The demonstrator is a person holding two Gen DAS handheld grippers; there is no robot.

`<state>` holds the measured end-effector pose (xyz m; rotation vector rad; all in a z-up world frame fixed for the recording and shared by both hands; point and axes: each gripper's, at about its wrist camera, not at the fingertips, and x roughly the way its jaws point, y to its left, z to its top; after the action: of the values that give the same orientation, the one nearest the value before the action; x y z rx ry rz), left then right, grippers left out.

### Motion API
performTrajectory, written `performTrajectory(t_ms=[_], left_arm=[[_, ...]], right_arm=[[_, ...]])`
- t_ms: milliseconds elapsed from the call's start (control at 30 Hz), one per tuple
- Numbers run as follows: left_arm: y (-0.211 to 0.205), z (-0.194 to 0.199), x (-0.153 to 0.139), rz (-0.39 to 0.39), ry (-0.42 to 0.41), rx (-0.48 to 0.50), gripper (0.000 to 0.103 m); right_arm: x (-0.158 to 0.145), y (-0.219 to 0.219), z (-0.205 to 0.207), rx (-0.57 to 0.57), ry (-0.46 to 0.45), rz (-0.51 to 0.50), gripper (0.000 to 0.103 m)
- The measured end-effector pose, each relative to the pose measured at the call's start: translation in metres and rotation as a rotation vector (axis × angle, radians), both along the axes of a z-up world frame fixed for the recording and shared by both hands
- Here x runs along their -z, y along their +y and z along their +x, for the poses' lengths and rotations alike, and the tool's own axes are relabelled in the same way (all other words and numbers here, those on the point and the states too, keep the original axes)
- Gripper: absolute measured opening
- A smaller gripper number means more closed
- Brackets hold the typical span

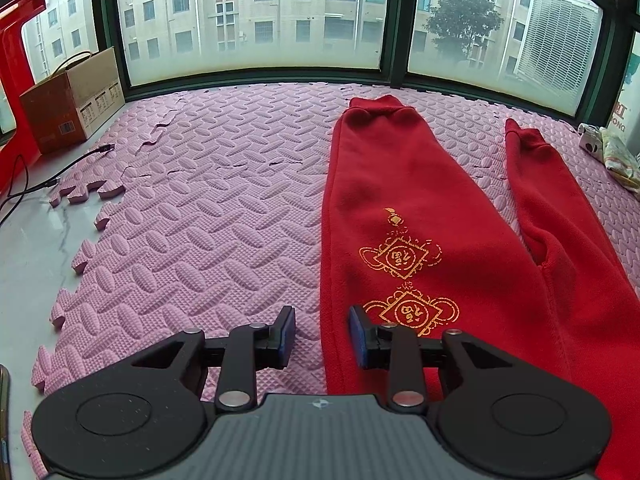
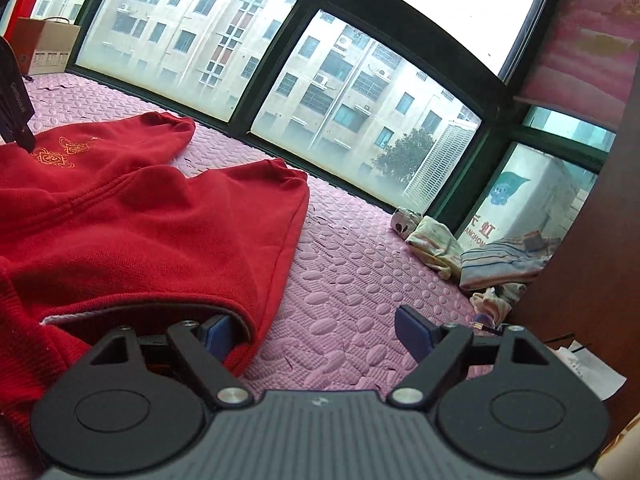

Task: Fold clothes

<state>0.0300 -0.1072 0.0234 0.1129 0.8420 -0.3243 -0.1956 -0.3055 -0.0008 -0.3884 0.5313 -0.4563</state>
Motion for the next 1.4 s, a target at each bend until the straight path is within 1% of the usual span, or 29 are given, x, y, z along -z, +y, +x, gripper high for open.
performTrajectory(t_ms=[233, 300, 367, 400, 433, 467, 600, 633, 667, 767, 867, 933, 1100, 1400], left_arm=[[0.001, 0.0, 0.0, -0.004, 0.0, 0.002, 0.034], [0.001, 0.0, 0.0, -0.006, 0.001, 0.002, 0.033], [0.001, 0.001, 0.0, -0.01, 0.002, 0.002, 0.034], [0.002, 0.001, 0.0, -0.012, 0.003, 0.001, 0.034], [0.002, 0.001, 0.0, -0.014, 0.003, 0.002, 0.034], [0.002, 0.001, 0.001, -0.015, 0.003, 0.002, 0.034], [0.002, 0.001, 0.001, -0.017, 0.002, 0.001, 0.034], [0.002, 0.001, 0.001, -0.018, 0.003, 0.001, 0.034], [0.002, 0.001, 0.001, -0.018, 0.003, 0.001, 0.034], [0.002, 0.001, 0.001, -0.02, 0.003, 0.0, 0.034], [0.003, 0.001, 0.002, -0.022, 0.005, -0.001, 0.034], [0.003, 0.001, 0.002, -0.024, 0.006, -0.002, 0.034], [0.004, 0.002, 0.002, -0.027, 0.01, -0.003, 0.034], [0.004, 0.002, 0.002, -0.03, 0.012, -0.005, 0.035]], right_arm=[[-0.019, -0.02, -0.017, -0.136, 0.064, 0.125, 0.085], [-0.025, -0.025, -0.02, -0.181, 0.1, 0.162, 0.083], [-0.037, -0.032, -0.025, -0.245, 0.136, 0.233, 0.077], [-0.043, -0.035, -0.025, -0.265, 0.145, 0.264, 0.076], [-0.049, -0.037, -0.024, -0.268, 0.147, 0.287, 0.074], [-0.054, -0.04, -0.023, -0.271, 0.149, 0.309, 0.068], [-0.067, -0.058, 0.002, -0.248, 0.134, 0.399, 0.059], [-0.067, -0.064, 0.01, -0.241, 0.135, 0.418, 0.058], [-0.065, -0.068, 0.018, -0.232, 0.139, 0.435, 0.054], [-0.06, -0.084, 0.045, -0.203, 0.152, 0.487, 0.045], [-0.052, -0.099, 0.07, -0.168, 0.158, 0.53, 0.039], [-0.046, -0.106, 0.087, -0.153, 0.17, 0.55, 0.039], [-0.037, -0.107, 0.111, -0.155, 0.2, 0.553, 0.037], [-0.024, -0.106, 0.135, -0.133, 0.213, 0.574, 0.032]])
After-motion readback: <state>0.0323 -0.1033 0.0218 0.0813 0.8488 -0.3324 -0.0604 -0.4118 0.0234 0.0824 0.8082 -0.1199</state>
